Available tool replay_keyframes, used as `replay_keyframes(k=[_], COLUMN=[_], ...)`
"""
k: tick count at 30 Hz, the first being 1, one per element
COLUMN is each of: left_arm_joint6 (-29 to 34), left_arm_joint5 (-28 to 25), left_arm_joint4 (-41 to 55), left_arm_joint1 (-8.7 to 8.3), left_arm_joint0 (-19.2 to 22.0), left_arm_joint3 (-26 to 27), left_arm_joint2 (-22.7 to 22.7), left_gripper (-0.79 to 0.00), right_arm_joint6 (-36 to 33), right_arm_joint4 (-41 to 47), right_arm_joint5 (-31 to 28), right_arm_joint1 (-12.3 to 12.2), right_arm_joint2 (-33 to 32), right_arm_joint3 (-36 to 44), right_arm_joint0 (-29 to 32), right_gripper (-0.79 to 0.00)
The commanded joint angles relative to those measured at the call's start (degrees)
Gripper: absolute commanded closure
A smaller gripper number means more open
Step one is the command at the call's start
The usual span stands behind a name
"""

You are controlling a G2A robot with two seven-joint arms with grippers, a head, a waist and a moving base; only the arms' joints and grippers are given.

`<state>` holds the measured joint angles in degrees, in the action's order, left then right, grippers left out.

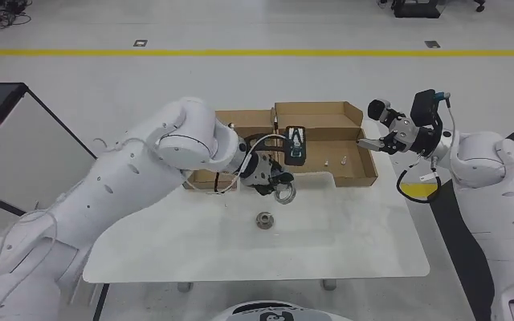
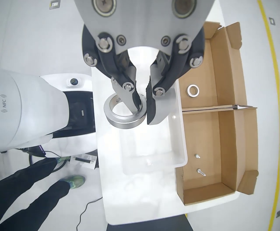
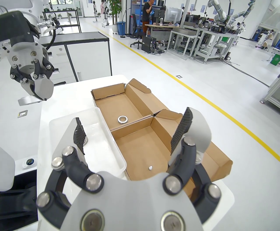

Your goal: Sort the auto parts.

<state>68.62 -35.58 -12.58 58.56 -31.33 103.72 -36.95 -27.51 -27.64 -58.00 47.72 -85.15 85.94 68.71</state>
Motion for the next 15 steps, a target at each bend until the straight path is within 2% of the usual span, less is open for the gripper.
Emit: replay_keyframes(k=[1,8,15], left_arm_joint6=[-1.2,-8.3,-12.5], left_arm_joint5=[-1.3,-8.3,-12.5], left_arm_joint4=[0.8,3.6,1.2], left_arm_joint1=[-0.91,-3.75,-6.26], left_arm_joint0=[-1.7,-8.9,-16.3], left_arm_joint3=[0.5,2.6,5.1], left_arm_joint2=[-2.5,-10.8,-17.2], left_gripper=[0.0,0.0,0.0], right_arm_joint6=[0.0,0.0,0.0], right_arm_joint4=[0.0,0.0,0.0], right_arm_joint5=[0.0,0.0,0.0], right_arm_joint1=[0.0,0.0,0.0], right_arm_joint2=[0.0,0.0,0.0], right_arm_joint3=[0.0,0.0,0.0], right_arm_joint0=[0.0,0.0,0.0], right_gripper=[-0.785,-0.785,-0.785])
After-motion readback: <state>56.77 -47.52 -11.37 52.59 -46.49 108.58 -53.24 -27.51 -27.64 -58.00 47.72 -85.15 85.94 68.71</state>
